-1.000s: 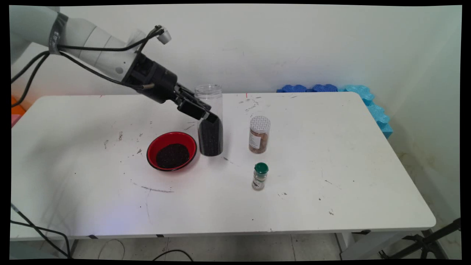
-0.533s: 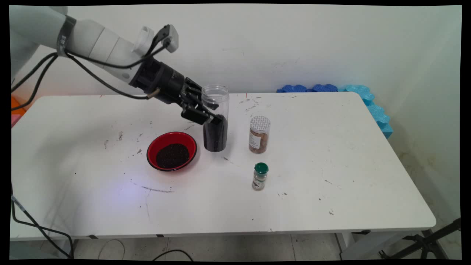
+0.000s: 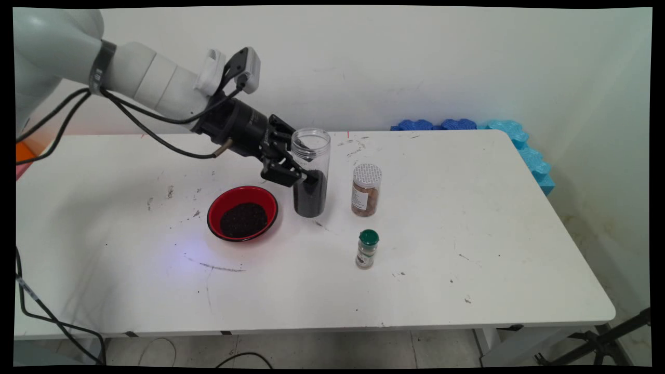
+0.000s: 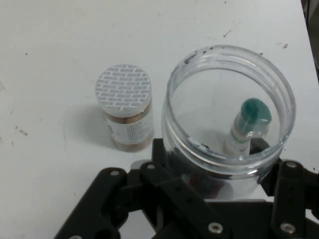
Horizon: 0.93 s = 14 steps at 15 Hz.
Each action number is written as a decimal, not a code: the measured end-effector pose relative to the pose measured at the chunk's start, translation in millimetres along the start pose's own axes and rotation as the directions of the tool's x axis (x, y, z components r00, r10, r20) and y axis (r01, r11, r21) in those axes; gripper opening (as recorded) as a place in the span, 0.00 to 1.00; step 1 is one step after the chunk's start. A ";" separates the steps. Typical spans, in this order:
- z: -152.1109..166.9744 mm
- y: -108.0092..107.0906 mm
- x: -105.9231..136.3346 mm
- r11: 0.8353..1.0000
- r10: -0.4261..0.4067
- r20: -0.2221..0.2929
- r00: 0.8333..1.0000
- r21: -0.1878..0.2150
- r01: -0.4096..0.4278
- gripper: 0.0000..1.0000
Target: Place the picked object on the table
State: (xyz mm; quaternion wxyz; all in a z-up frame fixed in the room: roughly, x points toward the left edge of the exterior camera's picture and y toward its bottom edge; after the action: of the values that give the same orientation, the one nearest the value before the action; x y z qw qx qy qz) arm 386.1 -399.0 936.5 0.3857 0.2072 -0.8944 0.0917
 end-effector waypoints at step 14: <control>49.1 4.6 -39.7 0.997 -0.069 -0.033 0.997 0.027 0.070 0.00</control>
State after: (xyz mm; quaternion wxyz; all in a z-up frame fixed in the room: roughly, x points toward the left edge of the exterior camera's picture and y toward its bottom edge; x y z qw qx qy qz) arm 376.5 -398.9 873.9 0.3998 0.2421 -0.8790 0.0943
